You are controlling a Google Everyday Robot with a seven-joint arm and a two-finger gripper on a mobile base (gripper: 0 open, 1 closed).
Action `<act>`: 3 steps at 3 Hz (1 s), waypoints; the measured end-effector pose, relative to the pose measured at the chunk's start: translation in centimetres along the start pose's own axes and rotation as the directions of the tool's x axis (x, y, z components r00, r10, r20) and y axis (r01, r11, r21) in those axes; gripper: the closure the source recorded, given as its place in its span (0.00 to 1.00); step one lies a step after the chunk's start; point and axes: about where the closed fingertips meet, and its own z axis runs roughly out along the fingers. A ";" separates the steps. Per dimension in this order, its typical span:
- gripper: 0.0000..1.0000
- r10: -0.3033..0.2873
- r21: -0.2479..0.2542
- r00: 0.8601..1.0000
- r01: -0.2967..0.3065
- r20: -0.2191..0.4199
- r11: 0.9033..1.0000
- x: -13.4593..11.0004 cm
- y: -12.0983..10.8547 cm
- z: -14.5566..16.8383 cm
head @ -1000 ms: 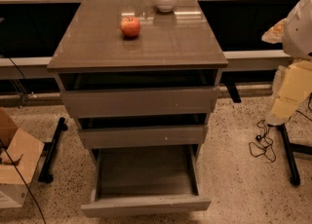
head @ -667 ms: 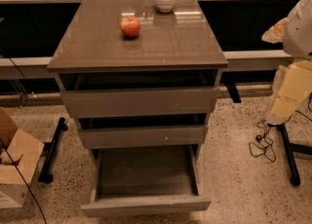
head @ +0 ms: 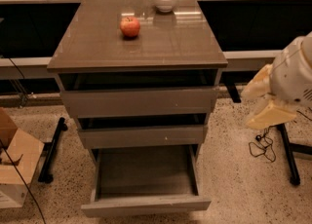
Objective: Close bottom drawer
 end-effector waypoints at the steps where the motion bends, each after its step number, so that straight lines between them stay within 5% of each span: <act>1: 0.74 0.017 -0.051 0.997 -0.013 0.071 0.999 0.2 1.8 5.5; 2: 1.00 0.067 -0.146 0.987 -0.045 0.145 0.988 1.1 2.5 14.5; 3: 1.00 0.181 -0.271 0.968 -0.131 0.171 0.954 2.8 2.6 22.0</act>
Offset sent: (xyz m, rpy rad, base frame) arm 0.0290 0.0403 -0.2092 0.2524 0.1655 0.0484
